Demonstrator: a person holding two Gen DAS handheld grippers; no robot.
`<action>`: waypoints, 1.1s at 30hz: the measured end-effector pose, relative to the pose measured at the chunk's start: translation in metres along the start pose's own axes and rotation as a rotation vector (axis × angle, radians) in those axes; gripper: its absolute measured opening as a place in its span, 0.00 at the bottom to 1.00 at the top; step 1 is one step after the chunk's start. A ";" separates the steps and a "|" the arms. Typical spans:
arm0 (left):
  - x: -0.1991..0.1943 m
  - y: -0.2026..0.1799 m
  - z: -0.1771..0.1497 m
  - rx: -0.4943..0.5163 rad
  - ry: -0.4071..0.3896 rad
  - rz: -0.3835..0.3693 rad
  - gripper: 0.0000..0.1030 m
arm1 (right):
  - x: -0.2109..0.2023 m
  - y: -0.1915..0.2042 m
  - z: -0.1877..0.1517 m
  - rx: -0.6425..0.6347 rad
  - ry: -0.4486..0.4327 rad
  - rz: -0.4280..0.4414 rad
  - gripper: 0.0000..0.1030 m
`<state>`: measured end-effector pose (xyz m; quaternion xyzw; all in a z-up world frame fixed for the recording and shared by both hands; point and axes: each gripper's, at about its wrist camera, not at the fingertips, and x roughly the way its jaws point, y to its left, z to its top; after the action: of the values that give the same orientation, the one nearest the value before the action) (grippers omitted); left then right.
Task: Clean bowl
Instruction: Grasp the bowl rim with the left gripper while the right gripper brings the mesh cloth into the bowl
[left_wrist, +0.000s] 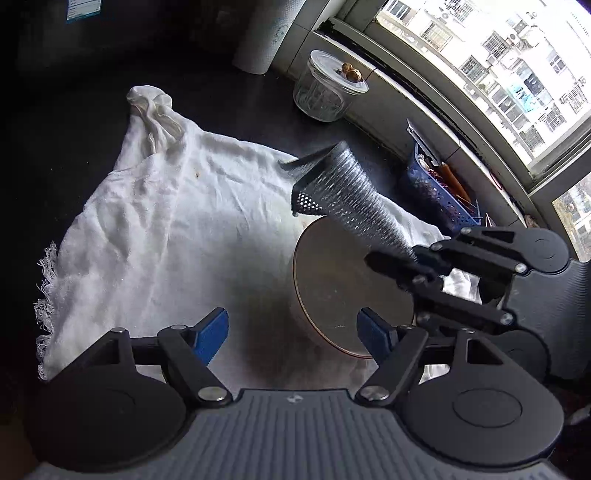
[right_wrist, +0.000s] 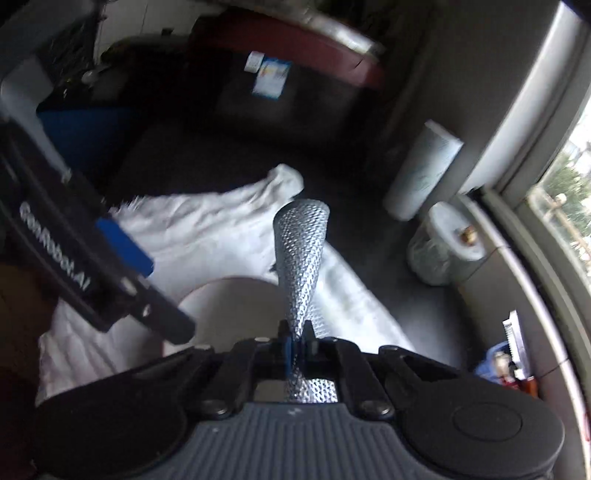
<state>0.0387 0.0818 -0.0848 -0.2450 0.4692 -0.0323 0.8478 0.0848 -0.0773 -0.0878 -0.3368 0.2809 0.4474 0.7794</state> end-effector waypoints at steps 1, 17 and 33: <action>0.001 0.001 0.001 -0.002 0.002 -0.009 0.69 | 0.004 0.000 -0.001 0.006 0.013 0.016 0.06; 0.039 -0.002 0.016 0.022 0.079 0.036 0.21 | 0.038 -0.019 -0.021 0.218 0.097 0.159 0.09; 0.047 -0.004 0.012 -0.064 0.133 0.034 0.16 | 0.028 -0.011 -0.017 0.221 0.141 0.113 0.09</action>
<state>0.0760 0.0693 -0.1144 -0.2613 0.5296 -0.0190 0.8068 0.1045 -0.0807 -0.1164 -0.2634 0.4009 0.4322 0.7636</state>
